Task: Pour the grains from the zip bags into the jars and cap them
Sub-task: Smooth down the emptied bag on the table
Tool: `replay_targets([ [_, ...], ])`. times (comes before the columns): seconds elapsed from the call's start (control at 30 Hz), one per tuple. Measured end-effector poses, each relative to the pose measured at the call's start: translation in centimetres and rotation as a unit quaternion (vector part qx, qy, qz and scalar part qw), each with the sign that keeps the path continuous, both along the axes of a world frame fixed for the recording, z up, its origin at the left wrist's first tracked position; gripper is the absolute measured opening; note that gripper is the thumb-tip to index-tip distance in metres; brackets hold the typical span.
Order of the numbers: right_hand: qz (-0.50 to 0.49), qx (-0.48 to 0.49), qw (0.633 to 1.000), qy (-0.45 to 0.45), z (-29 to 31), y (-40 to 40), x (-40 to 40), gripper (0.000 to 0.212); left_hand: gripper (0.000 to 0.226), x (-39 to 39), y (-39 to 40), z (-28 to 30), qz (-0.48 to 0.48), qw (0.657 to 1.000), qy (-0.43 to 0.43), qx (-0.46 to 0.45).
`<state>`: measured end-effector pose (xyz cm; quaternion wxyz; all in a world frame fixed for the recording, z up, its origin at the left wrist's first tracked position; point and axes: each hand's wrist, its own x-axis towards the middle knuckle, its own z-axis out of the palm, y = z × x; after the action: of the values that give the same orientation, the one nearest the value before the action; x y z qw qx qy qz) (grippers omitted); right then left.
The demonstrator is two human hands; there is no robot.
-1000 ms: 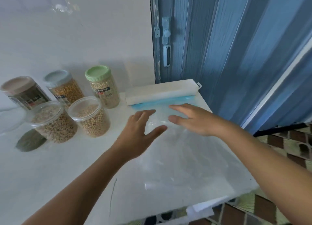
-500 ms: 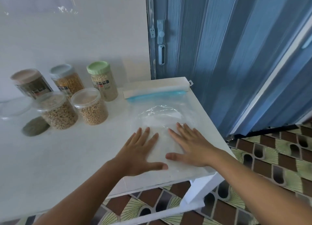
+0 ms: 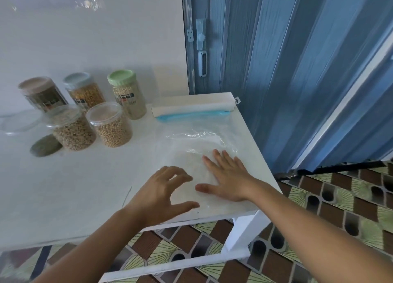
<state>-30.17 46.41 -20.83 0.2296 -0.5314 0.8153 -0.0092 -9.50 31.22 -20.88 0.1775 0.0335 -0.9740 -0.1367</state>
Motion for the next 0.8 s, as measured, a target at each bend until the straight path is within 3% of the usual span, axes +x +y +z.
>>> replay_targets([
  [0.23, -0.007, 0.005, 1.0, -0.005, 0.0, -0.1, -0.1, 0.111, 0.078, 0.6, 0.1, 0.8, 0.003, 0.995, -0.088, -0.056],
  [0.43, -0.013, 0.008, 1.0, -0.013, 0.4, -0.1, 0.0, 0.111, 0.065, 0.3, -0.5, 0.4, -0.029, 0.99, -0.083, -0.113],
  [0.57, -0.012, 0.003, 1.0, -0.027, 0.7, 0.1, 0.0, 0.117, 0.064, 0.3, -0.4, -0.2, -0.039, 0.989, -0.098, -0.104],
  [0.7, -0.012, 0.0, 0.999, -0.041, 0.8, 0.4, -0.2, 0.115, 0.079, 0.9, 0.1, 2.0, -0.006, 0.985, -0.168, -0.02],
  [0.8, -0.007, -0.003, 0.999, -0.043, 0.7, 0.3, -0.3, 0.12, 0.074, 1.0, -0.4, 2.1, -0.018, 0.981, -0.191, -0.019],
])
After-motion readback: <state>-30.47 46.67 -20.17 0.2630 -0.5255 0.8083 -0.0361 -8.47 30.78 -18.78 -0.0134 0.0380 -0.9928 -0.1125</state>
